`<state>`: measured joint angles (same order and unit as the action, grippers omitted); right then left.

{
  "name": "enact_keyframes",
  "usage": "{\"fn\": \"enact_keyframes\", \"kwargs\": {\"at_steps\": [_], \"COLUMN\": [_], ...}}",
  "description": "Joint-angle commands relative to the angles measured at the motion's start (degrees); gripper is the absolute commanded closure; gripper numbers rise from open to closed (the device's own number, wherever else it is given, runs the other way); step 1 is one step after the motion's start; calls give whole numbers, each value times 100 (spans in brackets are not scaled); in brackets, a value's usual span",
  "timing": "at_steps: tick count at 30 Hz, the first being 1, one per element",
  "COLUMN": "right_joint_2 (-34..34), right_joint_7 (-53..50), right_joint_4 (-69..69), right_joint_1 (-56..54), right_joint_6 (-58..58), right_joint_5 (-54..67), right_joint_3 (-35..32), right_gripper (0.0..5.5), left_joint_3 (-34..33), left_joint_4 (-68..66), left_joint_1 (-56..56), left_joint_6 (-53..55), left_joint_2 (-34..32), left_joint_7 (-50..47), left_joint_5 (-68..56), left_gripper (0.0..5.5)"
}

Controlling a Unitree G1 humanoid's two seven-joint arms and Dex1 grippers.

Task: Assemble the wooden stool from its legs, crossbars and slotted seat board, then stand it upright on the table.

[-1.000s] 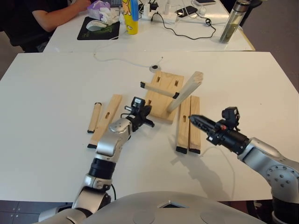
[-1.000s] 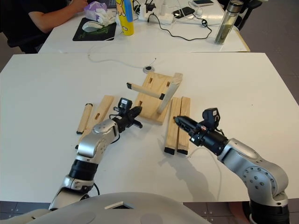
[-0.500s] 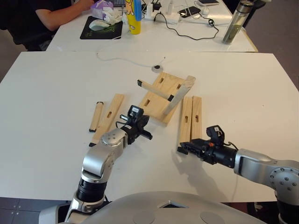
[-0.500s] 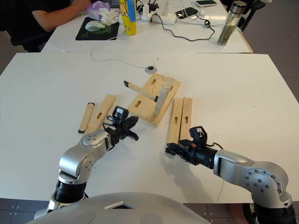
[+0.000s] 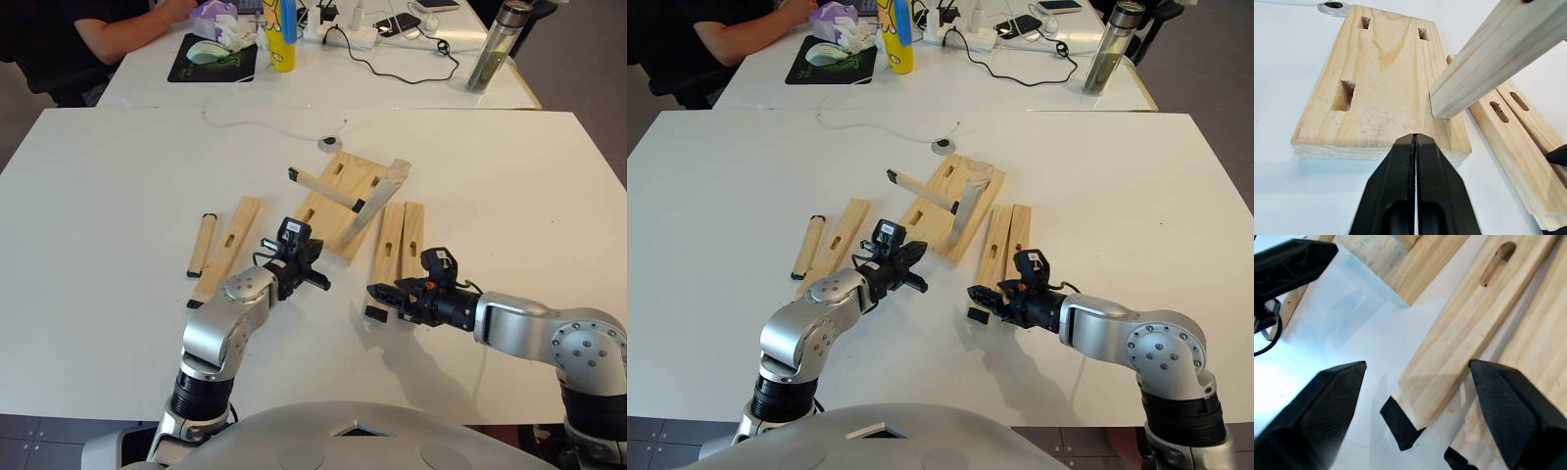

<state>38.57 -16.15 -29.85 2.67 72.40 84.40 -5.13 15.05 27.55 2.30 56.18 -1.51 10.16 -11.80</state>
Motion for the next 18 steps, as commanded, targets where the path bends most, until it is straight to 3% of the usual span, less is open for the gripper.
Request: {"fn": "enact_keyframes", "kwargs": {"at_steps": [1, 9, 18], "right_joint_2": [480, 1006, 1144], "right_joint_7": [-707, -1763, -2584], "right_joint_4": [264, 528, 345], "right_joint_1": [-599, -1237, -1250], "right_joint_6": [501, 74, -439], "right_joint_5": [393, 1660, 1778], "right_joint_3": [467, 1224, 1877], "right_gripper": [157, 157, 157], "left_joint_3": [-46, 37, 98], "left_joint_4": [43, -93, -195], "left_joint_1": [98, 31, 123], "left_joint_6": [26, -114, -177], "left_joint_2": [189, 397, 457], "left_joint_7": [-183, -314, -288], "left_joint_5": [-24, -17, -90], "left_gripper": [550, 550, 550]}}
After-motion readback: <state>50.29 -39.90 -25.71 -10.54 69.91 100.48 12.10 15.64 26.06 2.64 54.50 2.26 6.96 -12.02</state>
